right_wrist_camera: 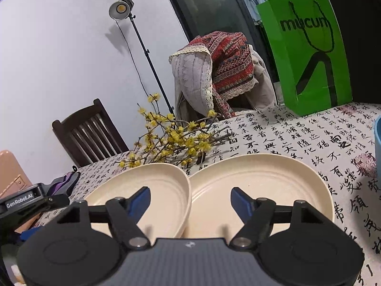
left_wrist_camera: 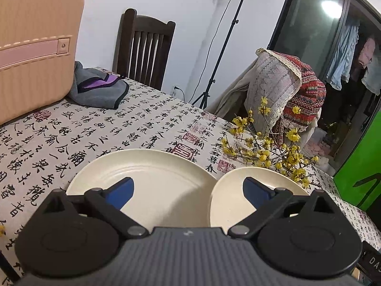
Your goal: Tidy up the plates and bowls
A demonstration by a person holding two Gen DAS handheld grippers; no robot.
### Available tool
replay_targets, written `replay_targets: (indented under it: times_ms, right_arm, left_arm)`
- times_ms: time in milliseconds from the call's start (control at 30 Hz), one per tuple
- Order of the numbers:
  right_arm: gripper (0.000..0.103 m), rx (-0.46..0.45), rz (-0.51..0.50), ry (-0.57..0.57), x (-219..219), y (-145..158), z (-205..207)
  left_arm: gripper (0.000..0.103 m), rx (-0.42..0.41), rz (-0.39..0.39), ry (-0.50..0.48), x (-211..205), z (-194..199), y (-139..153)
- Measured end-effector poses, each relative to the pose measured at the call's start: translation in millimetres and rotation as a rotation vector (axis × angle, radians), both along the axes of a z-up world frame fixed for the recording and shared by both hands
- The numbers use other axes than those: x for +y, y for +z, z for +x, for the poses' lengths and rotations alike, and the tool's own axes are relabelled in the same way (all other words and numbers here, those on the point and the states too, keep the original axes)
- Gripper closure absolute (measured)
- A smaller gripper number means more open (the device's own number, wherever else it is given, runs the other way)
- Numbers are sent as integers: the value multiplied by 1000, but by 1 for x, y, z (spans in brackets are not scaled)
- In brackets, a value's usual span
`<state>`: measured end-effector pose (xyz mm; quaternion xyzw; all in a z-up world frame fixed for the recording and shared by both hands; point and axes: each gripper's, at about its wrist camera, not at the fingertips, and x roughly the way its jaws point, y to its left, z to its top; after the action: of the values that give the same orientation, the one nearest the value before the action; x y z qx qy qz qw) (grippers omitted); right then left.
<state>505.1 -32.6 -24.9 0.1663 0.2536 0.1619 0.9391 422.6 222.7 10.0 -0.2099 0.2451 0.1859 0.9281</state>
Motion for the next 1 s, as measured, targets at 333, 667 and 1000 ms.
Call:
replay_targets:
  times_ms: [333, 667, 1000]
  right_arm:
    - [36, 16, 28, 5, -3, -3, 3]
    - [36, 33, 54, 1, -6, -6, 6]
    - [47, 61, 59, 11, -5, -11, 9]
  left_arm:
    - [8, -6, -25, -10, 2, 0, -2]
    - [16, -20, -75, -39, 5, 0, -6]
    - [40, 4, -108, -75, 5, 5, -10]
